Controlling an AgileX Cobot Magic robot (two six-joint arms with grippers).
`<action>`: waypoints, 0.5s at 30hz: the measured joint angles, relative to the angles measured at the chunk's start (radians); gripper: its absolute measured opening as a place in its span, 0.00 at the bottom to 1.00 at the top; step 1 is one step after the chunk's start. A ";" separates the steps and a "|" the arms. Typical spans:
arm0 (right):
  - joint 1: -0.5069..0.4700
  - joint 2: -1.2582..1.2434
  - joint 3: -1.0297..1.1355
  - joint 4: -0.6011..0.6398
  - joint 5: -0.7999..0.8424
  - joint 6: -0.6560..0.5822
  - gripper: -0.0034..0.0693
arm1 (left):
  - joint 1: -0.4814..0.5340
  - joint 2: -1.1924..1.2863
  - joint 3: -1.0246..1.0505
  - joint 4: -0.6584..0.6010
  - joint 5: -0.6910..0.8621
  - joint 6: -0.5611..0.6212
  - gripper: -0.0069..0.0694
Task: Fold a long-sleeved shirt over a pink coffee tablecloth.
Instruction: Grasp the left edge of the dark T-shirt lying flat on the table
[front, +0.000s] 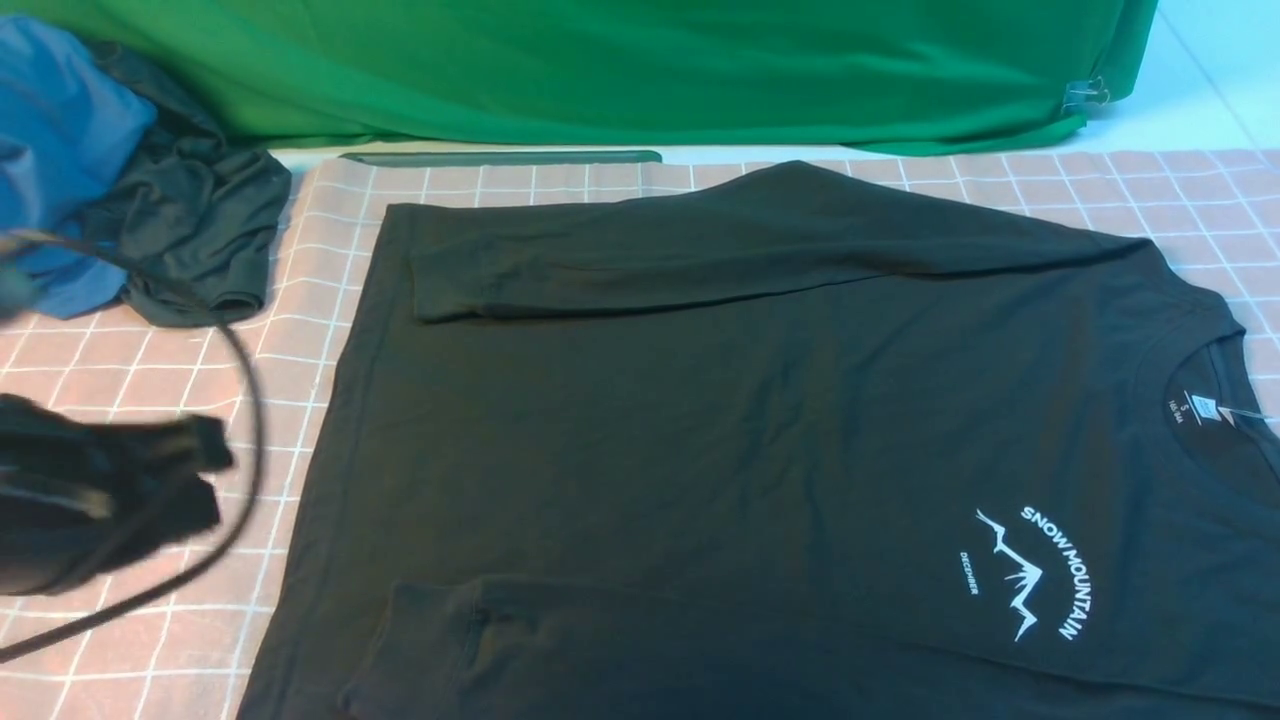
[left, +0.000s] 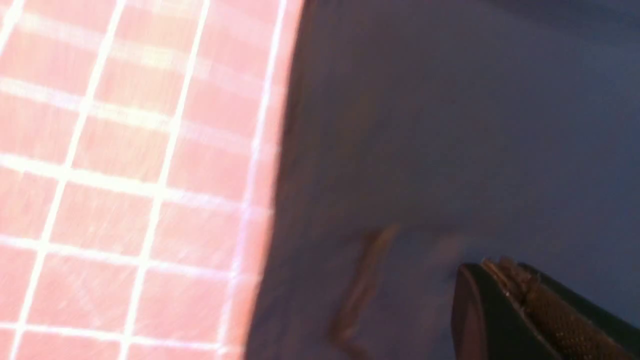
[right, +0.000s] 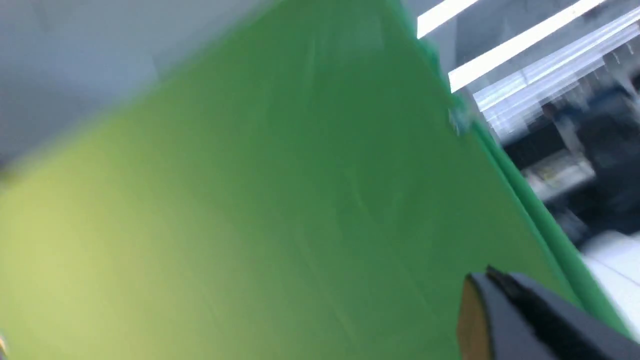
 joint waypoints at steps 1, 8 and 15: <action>0.000 0.060 -0.098 -0.030 0.142 -0.036 0.10 | 0.000 0.060 0.000 -0.004 -0.011 0.009 0.11; 0.020 0.409 -0.453 0.054 0.674 -0.380 0.10 | -0.031 0.338 -0.007 -0.119 -0.078 0.111 0.11; 0.056 0.512 -0.435 0.363 0.757 -0.627 0.10 | -0.284 0.410 -0.012 0.155 -0.041 -0.194 0.11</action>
